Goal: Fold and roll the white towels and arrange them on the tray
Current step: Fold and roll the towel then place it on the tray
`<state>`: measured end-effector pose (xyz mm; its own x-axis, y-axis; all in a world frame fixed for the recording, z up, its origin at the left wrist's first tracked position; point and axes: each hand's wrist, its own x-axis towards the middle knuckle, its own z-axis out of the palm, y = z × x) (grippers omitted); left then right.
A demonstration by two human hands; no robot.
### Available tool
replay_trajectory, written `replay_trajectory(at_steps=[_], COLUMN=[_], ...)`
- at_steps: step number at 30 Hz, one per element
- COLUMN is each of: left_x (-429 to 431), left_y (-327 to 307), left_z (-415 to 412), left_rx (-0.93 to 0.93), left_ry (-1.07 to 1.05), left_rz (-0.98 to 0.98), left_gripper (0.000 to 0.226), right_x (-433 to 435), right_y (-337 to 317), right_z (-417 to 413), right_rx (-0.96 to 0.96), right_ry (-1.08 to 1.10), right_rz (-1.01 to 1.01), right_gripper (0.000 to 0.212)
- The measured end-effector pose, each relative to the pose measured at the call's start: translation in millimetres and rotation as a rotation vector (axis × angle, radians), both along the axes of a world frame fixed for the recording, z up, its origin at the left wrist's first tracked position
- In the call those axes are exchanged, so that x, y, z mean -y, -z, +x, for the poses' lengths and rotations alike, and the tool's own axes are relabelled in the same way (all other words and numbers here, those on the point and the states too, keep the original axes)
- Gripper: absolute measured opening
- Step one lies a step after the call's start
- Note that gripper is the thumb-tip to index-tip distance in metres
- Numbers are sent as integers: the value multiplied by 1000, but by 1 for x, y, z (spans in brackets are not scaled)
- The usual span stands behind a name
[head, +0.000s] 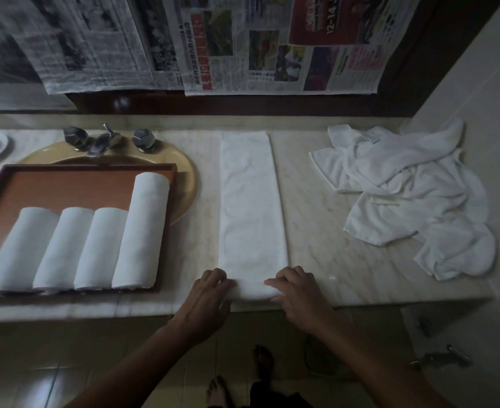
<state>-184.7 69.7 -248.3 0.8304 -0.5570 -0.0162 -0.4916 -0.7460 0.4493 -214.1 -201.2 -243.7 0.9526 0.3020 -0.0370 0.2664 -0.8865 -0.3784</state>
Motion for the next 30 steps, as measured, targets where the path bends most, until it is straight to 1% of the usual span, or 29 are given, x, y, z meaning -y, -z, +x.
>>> replay_trajectory(at_steps=[2, 4, 6, 7, 9, 10, 12, 14, 15, 17, 18, 20, 22, 24, 26, 28, 30], left_x=[-4, -5, -5, -5, -2, -1, 0, 1, 2, 6, 10, 20, 31, 38, 39, 38, 39], left_y=[-5, -12, -18, -21, -25, -26, -27, -26, -25, -24, -22, -15, -5, 8, 17, 20, 16], left_z=[2, 6, 10, 13, 19, 21, 25, 28, 30, 28, 25, 14, 1, -4, 2, 11, 21], left_rx=[-59, -148, -229, -275, -368, -392, -412, -434, -433, -348, -234, 17, 144, 185, 161, 119, 87], left_ry=[-17, -76, -165, -217, -320, -353, -385, -402, -413, -449, -445, -323, -163, -72, -58, -59, -45], left_rz=[-35, -109, -187, -216, -253, -262, -271, -278, -278, -270, -239, -117, 25, 168, 242, 260, 282], left_gripper=[38, 34, 28, 25, 20, 19, 18, 17, 17, 18, 21, 37, 60, 84, 100, 104, 98], right_x=[1, 1, -1, -3, -7, -10, -21, -32, -37, -43, -43, -42, -41, -39, -37, -35, -31], right_y=[-7, -13, -15, -14, -8, -4, 0, 5, 7, 13, 15, 16, 15, 14, 15, 14, 11], right_z=[0, 2, 7, 9, 9, 6, -3, -14, -18, -22, -22, -19, -13, -4, 6, 16, 25], right_rx=[-70, -136, -135, -117, -13, 52, 156, 240, 246, 200, 174, 135, 111, 101, 80, 42, 13], right_ry=[61, 135, 169, 194, 239, 242, 208, 151, 138, 139, 137, 120, 90, 68, 55, 38, 27], right_rz=[74, 159, 184, 192, 150, 100, 27, 7, -12, -68, -89, -112, -130, -160, -201, -226, -231], right_gripper=[32, 26, 18, 16, 17, 22, 38, 41, 42, 51, 57, 65, 73, 75, 75, 83, 88])
